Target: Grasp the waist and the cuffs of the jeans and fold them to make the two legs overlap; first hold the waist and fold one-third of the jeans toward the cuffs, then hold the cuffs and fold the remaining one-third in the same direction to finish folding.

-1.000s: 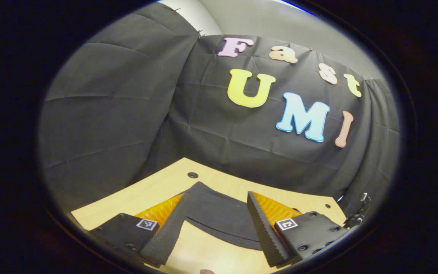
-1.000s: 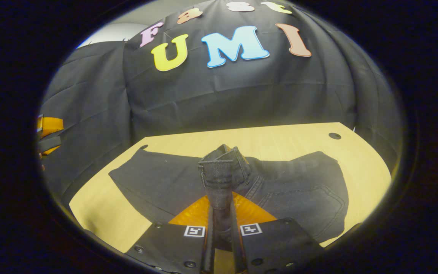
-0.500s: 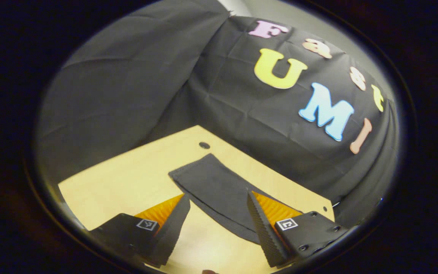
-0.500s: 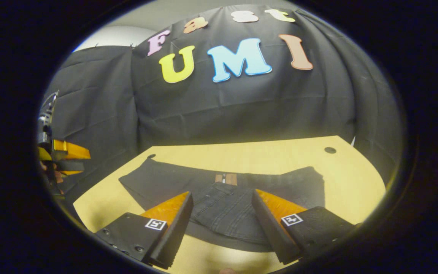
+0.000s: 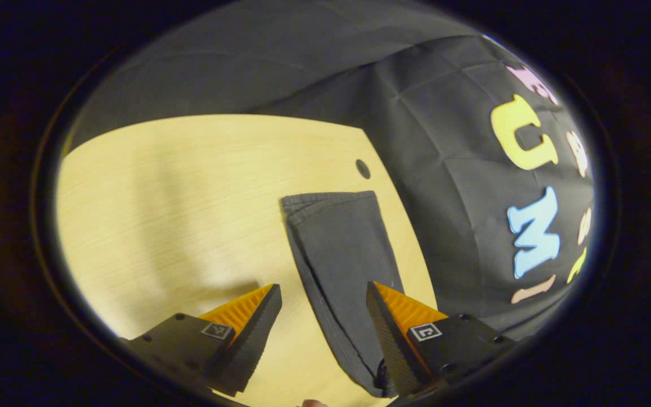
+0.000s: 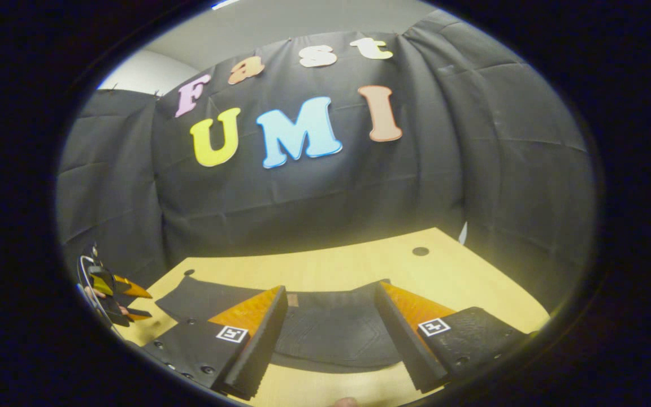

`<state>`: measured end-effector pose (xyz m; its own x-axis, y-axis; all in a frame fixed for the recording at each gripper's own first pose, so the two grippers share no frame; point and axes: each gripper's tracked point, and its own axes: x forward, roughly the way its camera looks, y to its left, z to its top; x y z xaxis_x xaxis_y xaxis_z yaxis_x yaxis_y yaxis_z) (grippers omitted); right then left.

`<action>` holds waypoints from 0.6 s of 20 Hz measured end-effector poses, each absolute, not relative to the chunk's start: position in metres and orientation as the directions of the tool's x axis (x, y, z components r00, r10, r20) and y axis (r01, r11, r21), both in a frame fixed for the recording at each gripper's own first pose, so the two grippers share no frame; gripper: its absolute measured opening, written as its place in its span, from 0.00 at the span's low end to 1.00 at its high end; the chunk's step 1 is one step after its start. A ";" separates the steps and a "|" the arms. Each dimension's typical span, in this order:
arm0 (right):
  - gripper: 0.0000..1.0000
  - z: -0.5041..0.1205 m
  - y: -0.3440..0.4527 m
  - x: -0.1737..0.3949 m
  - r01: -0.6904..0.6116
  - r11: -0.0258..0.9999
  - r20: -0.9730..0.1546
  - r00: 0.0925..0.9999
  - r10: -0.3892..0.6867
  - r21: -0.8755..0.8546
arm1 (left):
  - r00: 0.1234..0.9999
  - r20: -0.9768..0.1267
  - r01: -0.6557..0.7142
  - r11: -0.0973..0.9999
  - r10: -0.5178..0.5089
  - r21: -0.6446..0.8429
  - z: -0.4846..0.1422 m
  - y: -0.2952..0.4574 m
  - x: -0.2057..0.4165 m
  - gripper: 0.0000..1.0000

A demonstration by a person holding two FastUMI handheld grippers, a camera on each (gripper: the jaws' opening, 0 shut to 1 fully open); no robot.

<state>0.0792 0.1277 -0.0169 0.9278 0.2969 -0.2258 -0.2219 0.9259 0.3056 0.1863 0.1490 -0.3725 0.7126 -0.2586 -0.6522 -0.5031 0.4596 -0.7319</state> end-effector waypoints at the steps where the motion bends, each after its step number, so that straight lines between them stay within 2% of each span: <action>1: 0.93 -0.014 0.122 0.078 -0.208 0.930 -0.229 0.931 0.283 0.302 | 0.701 -0.662 -0.533 0.421 -0.267 -0.734 -0.383 0.149 0.194 0.98; 2: 0.93 -0.012 0.116 0.078 -0.194 0.935 -0.234 0.934 0.269 0.298 | 0.692 -0.664 -0.556 0.376 -0.284 -0.741 -0.392 0.150 0.199 0.92; 6: 0.94 -0.017 0.106 0.083 -0.155 0.954 -0.274 0.935 0.225 0.256 | 0.704 -0.635 -0.585 0.247 -0.317 -0.772 -0.402 0.152 0.219 0.92; 7: 0.95 -0.018 0.106 0.083 -0.150 0.955 -0.286 0.932 0.222 0.254 | 0.702 -0.638 -0.590 0.244 -0.317 -0.770 -0.403 0.151 0.225 0.95; 12: 0.95 -0.018 0.109 0.094 -0.116 0.955 -0.318 0.926 0.203 0.274 | 0.697 -0.628 -0.567 0.269 -0.346 -0.778 -0.401 0.136 0.251 0.94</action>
